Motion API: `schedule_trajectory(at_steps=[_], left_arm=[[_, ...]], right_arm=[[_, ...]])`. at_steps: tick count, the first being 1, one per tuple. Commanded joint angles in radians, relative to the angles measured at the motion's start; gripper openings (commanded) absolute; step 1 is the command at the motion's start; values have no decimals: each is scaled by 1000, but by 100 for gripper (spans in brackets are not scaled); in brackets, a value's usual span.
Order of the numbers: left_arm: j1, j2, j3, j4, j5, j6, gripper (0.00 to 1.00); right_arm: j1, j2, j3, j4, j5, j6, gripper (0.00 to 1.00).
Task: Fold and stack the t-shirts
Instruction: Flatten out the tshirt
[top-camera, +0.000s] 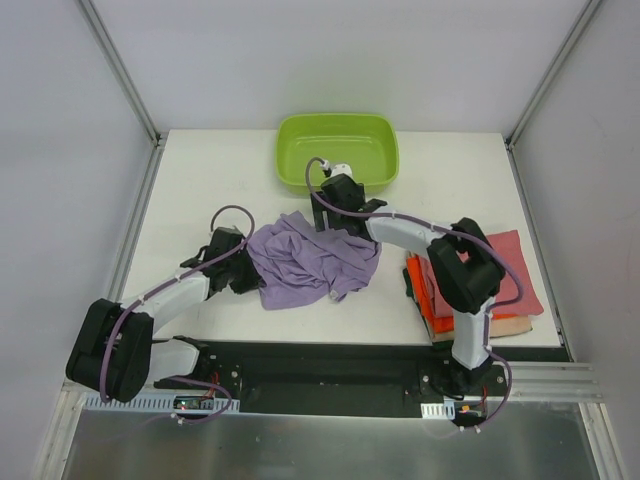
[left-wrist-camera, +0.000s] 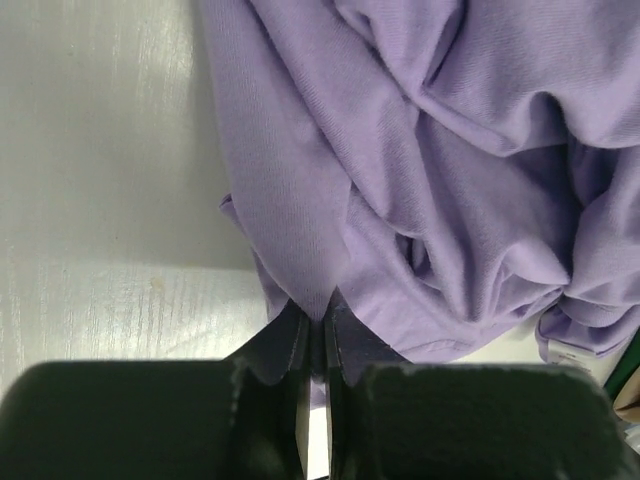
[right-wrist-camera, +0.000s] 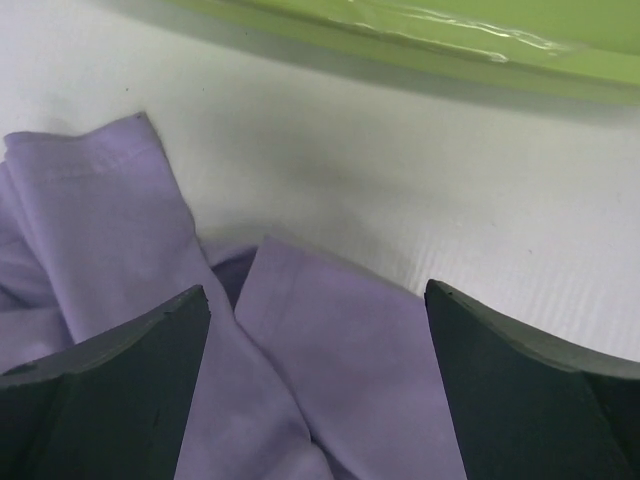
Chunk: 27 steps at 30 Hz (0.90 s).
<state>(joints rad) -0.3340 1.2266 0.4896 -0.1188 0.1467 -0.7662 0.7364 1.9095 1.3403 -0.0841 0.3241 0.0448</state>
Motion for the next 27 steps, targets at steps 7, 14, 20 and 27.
schedule_trajectory(at_steps=[7, 14, 20, 27], left_arm=[[-2, -133, -31, -5, -82, 15, 0], [-2, -162, -13, -47, -114, 22, 0], [0, -280, 30, -145, -217, 36, 0], [0, -600, 56, -246, -358, 42, 0]], right_arm=[[9, 154, 148, -105, -28, 95, 78], [26, 86, 71, -59, 1, 83, 12], [24, -113, -16, -3, 79, -19, 1], [24, -476, -203, 38, 194, -121, 1]])
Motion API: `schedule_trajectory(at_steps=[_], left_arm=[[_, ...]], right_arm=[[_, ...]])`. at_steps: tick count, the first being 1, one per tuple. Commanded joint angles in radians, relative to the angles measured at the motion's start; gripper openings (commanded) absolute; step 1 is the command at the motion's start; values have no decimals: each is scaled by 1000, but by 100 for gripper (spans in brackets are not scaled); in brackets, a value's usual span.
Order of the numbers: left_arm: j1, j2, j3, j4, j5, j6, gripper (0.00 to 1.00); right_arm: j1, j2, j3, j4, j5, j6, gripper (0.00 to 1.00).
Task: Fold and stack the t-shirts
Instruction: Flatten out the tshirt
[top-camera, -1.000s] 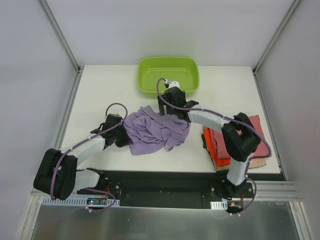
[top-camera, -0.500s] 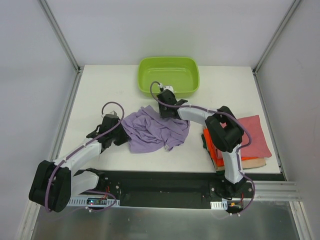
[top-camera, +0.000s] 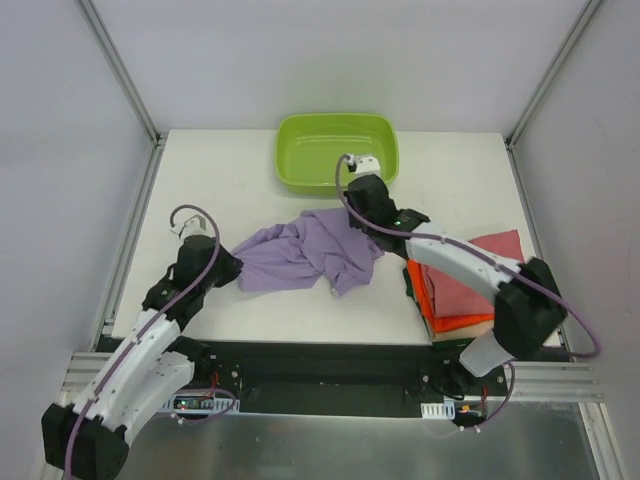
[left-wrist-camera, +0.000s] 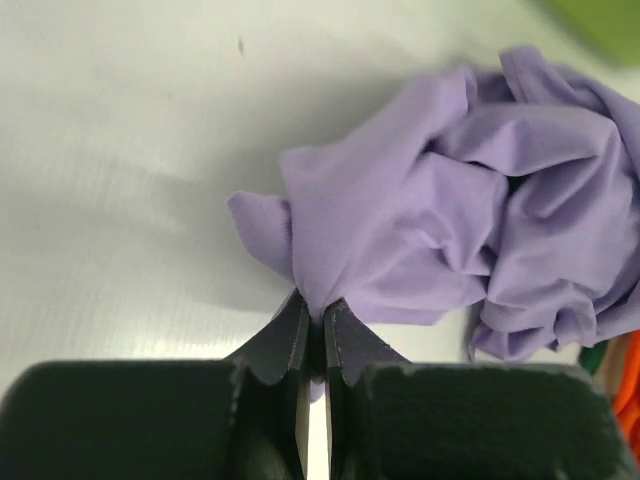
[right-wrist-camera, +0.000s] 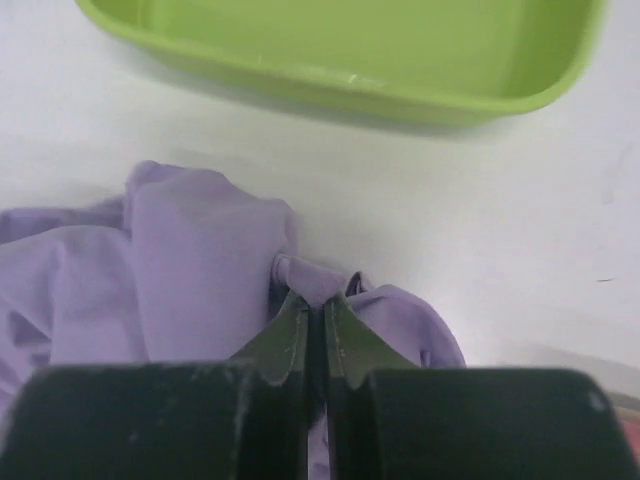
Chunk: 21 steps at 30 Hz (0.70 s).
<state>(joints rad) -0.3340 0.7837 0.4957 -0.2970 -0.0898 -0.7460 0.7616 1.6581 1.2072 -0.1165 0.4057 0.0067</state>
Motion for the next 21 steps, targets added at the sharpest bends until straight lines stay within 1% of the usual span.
schedule_trajectory(at_steps=[1, 5, 8, 10, 12, 14, 17, 19, 20, 21], left_arm=[[1, -200, 58, -82, -129, 25, 0], [1, -337, 127, -126, -172, 31, 0], [1, -421, 181, -133, -232, 36, 0], [1, -469, 217, -133, -251, 51, 0], [1, -517, 250, -133, -260, 56, 0], [1, -561, 276, -125, -274, 45, 0], [1, -622, 296, -71, -236, 59, 0], [1, -661, 294, -24, -237, 74, 0], [1, -670, 290, 5, -248, 86, 0], [0, -675, 287, 22, -261, 95, 0]], right_arm=[[-1, -269, -101, 72, 129, -97, 1], [-5, -449, -132, 43, 194, -171, 1], [-5, -598, -129, 29, 161, -244, 1], [-5, -711, -147, 44, 61, -266, 1], [-4, -832, -184, 98, -78, -287, 1], [-4, -938, -219, 112, -257, -326, 1], [-4, -1064, -228, 110, -511, -344, 1], [-5, -1106, -232, 112, -562, -349, 1], [-5, -1116, -229, 109, -564, -353, 1], [-5, -1117, -224, 107, -532, -352, 1]])
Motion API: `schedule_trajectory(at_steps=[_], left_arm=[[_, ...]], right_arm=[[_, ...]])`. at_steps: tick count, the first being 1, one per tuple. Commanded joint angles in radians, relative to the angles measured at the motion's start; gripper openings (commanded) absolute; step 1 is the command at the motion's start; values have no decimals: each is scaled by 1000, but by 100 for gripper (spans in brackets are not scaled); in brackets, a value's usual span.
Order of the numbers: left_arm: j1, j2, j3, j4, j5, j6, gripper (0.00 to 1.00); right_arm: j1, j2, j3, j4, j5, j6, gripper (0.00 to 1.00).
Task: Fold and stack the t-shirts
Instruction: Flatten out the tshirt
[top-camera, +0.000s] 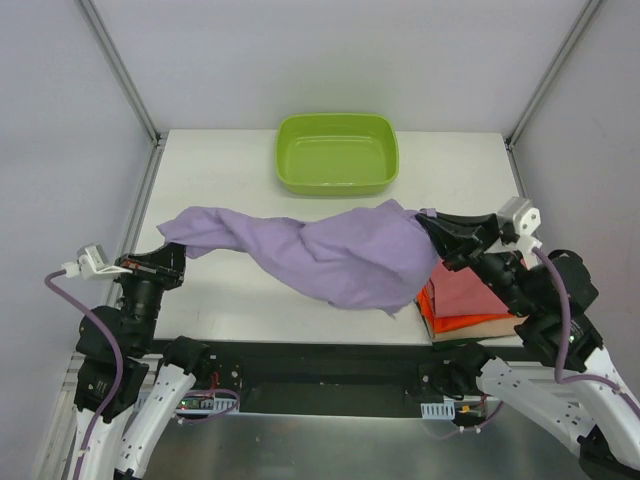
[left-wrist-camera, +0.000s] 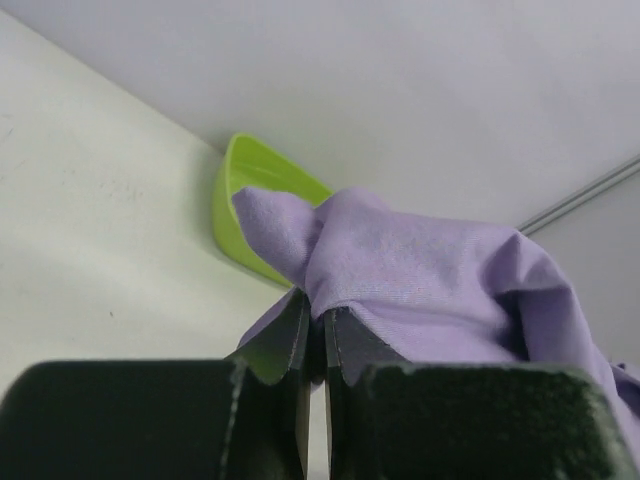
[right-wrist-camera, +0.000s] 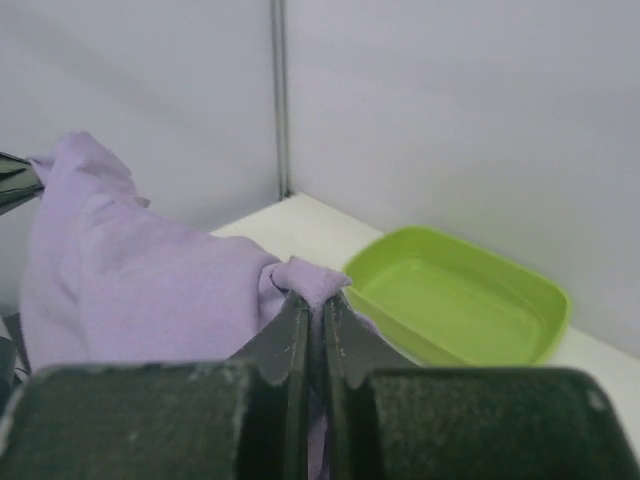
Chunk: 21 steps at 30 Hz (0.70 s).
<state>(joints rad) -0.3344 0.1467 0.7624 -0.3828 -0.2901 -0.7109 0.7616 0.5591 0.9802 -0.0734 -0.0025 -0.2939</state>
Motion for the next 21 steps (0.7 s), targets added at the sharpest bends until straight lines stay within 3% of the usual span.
schedule_trajectory(at_steps=[1, 4, 10, 21], left_arm=[[1, -35, 21, 123, -67, 71, 0], [1, -4, 40, 136, -52, 80, 0], [1, 40, 80, 147, -38, 88, 0], [1, -12, 74, 145, 6, 84, 0]], right_arm=[[-5, -16, 11, 57, -81, -48, 1], [-5, 13, 47, 31, -5, -67, 1], [-5, 64, 140, -22, -44, -31, 1], [-5, 42, 118, -65, -11, 91, 1]])
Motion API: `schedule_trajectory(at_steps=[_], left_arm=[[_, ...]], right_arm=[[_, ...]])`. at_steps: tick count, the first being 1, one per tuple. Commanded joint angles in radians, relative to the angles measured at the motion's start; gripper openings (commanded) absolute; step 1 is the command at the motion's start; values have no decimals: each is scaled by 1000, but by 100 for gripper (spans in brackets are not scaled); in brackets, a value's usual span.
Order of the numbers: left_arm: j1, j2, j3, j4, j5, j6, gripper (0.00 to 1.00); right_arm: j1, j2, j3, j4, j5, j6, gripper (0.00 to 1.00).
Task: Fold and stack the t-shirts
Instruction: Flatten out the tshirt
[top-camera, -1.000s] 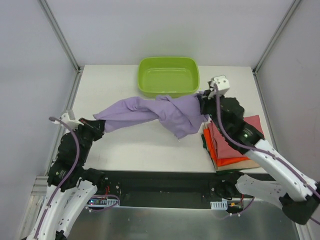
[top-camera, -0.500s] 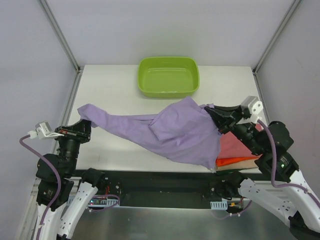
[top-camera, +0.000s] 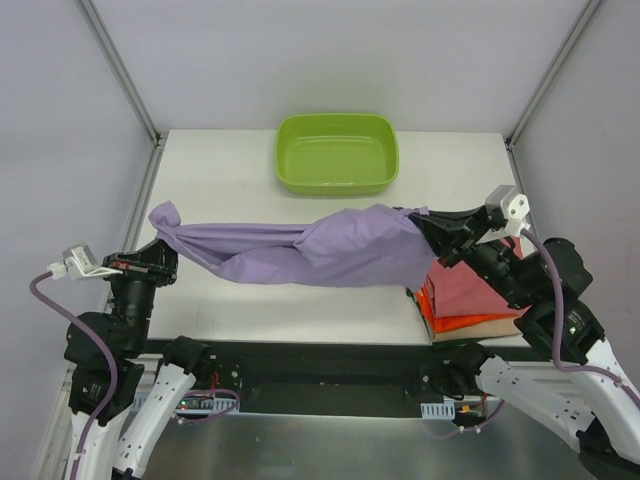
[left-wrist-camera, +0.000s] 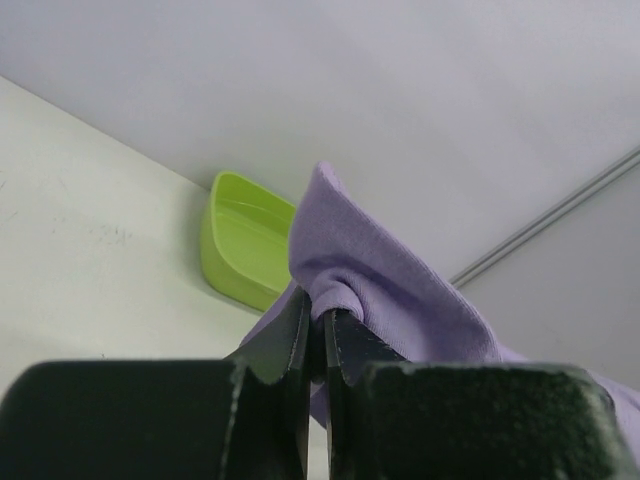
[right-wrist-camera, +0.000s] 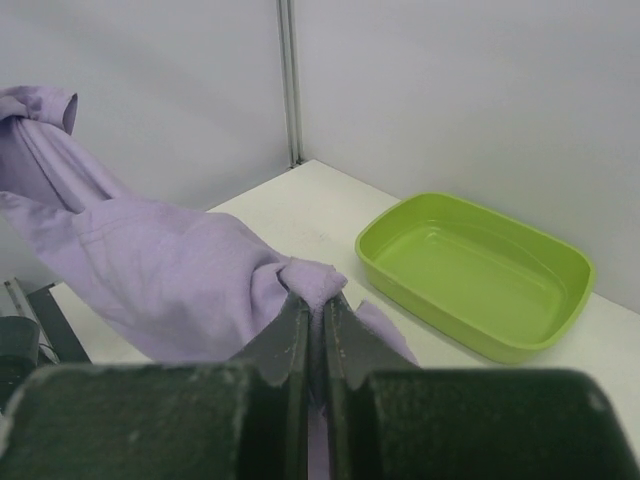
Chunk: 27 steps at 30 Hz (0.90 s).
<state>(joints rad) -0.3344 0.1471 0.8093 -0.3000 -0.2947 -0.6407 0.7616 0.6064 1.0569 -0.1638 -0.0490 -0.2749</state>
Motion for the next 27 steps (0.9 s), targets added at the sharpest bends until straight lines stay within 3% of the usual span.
schedule_trajectory(at_steps=[1, 6, 10, 12, 16, 17, 18, 19, 21, 22, 27], left_arm=[[1, -4, 19, 61, 20, 12, 0], [1, 87, -113, 61, -39, -25, 0], [1, 294, -231, 59, -92, -86, 0], [3, 377, -277, 59, -90, -109, 0], [3, 541, -361, 65, -95, -132, 0], [3, 568, -377, 64, -95, -134, 0], [5, 584, -389, 65, -95, -129, 0], [5, 595, -401, 65, -103, -129, 0], [5, 600, -415, 67, -116, -135, 0], [5, 594, -420, 70, -119, -136, 0], [5, 539, -441, 75, -123, -135, 0]], right_arm=[[-5, 6, 38, 21, 40, 89, 1], [-4, 163, -21, 6, 156, 149, 1], [-42, 419, -40, 15, 274, 167, 2], [-70, 566, -28, 20, 288, 181, 7], [-84, 838, 27, 9, 343, 201, 30], [-82, 892, 53, -6, 372, 201, 41], [-81, 945, 96, -38, 394, 198, 59], [-79, 976, 139, -83, 403, 189, 69], [-55, 1016, 224, -156, 419, 174, 79], [-30, 1024, 242, -163, 434, 140, 92], [108, 1066, 285, -141, 431, 81, 96]])
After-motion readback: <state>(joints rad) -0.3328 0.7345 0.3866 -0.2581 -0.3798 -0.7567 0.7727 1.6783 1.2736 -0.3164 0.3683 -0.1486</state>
